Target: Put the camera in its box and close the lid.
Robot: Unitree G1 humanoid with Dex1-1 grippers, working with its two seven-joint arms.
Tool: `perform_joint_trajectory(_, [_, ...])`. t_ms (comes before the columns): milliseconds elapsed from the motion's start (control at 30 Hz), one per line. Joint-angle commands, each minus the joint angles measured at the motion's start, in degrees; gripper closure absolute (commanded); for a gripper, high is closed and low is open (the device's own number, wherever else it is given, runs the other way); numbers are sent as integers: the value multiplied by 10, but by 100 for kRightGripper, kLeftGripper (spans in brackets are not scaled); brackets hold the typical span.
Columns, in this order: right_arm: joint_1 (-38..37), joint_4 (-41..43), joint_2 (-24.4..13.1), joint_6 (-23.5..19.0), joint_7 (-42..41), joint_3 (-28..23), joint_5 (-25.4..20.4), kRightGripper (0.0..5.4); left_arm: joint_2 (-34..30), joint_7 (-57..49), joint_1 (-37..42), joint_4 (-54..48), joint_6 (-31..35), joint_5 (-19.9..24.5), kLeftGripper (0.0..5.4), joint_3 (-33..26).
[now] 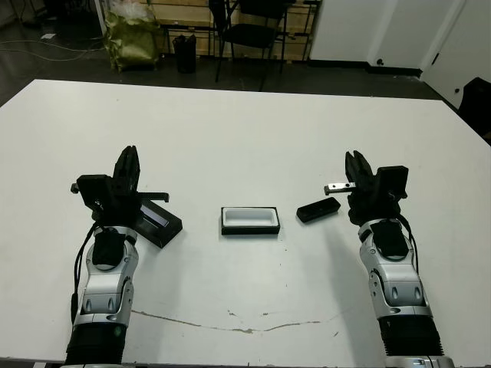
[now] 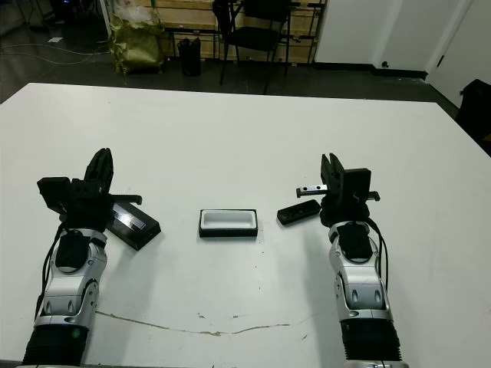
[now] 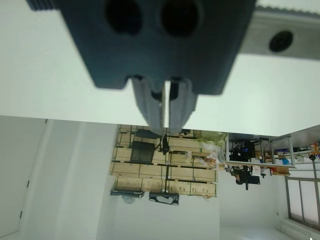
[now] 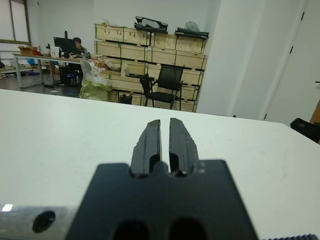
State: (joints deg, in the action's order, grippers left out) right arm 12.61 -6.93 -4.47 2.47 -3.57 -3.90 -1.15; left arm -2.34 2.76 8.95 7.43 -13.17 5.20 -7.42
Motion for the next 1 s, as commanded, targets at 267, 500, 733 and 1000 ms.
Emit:
perform_joint_trajectory(267, [0,6,-18,-14,-8,-4,0,540,-5,-4,-6,-6,19,-10,535,7])
perform_joint_trajectory(500, [53,-57,-71,61,-75,-19,-21,540,-3,-5,-9,-9,19,-6,535,5])
perform_joint_trajectory(733, [192,-203,-190,126,-116,-2,51,540,-4,-3,-9,-7,14,-4,535,6])
perform_joint_trajectory(1000, [368,-421,-273,169,-242,78,122,540,-3,-9,-7,-11,21,-8,535,7])
